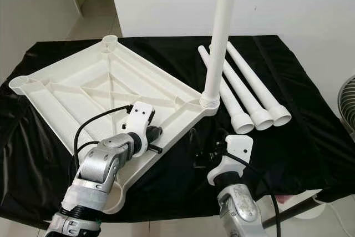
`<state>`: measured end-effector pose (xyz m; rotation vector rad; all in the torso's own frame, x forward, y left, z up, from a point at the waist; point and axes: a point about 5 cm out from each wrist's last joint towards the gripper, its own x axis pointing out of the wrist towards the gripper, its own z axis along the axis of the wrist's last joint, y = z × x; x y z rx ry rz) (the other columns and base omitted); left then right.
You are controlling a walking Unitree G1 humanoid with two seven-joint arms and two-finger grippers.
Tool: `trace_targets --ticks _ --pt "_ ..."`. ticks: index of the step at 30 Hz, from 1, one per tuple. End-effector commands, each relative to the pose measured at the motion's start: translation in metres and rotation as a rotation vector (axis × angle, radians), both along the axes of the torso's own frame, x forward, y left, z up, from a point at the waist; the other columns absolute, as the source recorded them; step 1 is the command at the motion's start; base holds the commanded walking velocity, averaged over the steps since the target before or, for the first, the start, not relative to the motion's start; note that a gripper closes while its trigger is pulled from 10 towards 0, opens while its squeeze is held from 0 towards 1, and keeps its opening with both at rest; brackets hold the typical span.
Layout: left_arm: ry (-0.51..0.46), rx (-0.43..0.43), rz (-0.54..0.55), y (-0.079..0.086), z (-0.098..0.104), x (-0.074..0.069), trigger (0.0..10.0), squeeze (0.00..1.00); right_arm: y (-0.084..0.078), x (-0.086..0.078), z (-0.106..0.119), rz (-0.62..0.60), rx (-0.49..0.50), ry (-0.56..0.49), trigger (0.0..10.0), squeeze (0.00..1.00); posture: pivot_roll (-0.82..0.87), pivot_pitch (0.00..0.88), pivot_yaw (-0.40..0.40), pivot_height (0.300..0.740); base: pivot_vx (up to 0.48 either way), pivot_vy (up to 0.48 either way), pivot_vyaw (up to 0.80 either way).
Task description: Building children table
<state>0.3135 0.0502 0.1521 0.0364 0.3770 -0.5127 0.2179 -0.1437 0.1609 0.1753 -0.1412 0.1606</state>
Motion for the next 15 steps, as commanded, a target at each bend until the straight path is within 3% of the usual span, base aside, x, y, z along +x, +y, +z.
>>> trace_targets --ticks 1,6,7,11,12,13,15 --pt "-0.075 0.073 0.291 0.019 0.007 0.01 10.0 0.0 0.002 -0.001 0.0 0.006 0.004 0.009 10.0 0.0 -0.07 0.117 0.081 0.74 0.0 0.0 0.0" --pt "-0.2 -0.029 0.156 0.001 0.026 0.012 10.0 0.0 0.002 0.001 0.0 0.007 0.001 0.005 10.0 0.0 -0.07 0.116 0.079 0.74 0.0 0.0 0.0" --pt "-0.222 -0.064 0.107 -0.004 0.031 0.011 10.0 1.0 0.002 0.001 0.001 0.007 0.0 0.004 10.0 0.0 -0.07 0.115 0.081 0.74 0.0 0.0 0.0" --pt "-0.27 -0.121 -0.004 -0.012 0.041 0.005 10.0 1.0 0.002 0.001 0.001 0.007 0.001 0.002 10.0 0.0 -0.08 0.113 0.083 0.74 0.0 0.0 0.0" --pt "-0.295 -0.118 -0.053 -0.013 0.044 0.002 10.0 0.23 0.001 0.001 0.0 0.005 0.001 0.002 10.0 0.0 -0.07 0.112 0.086 0.74 0.0 0.0 0.0" --pt "-0.318 -0.111 -0.104 -0.014 0.047 -0.001 10.0 0.0 0.001 0.001 0.0 0.003 0.0 0.003 10.0 0.0 -0.07 0.111 0.087 0.74 0.0 0.0 0.0" --pt "-0.318 -0.111 -0.104 -0.014 0.047 -0.001 10.0 0.0 0.001 0.001 0.0 0.003 0.0 0.003 10.0 0.0 -0.07 0.111 0.087 0.74 0.0 0.0 0.0"
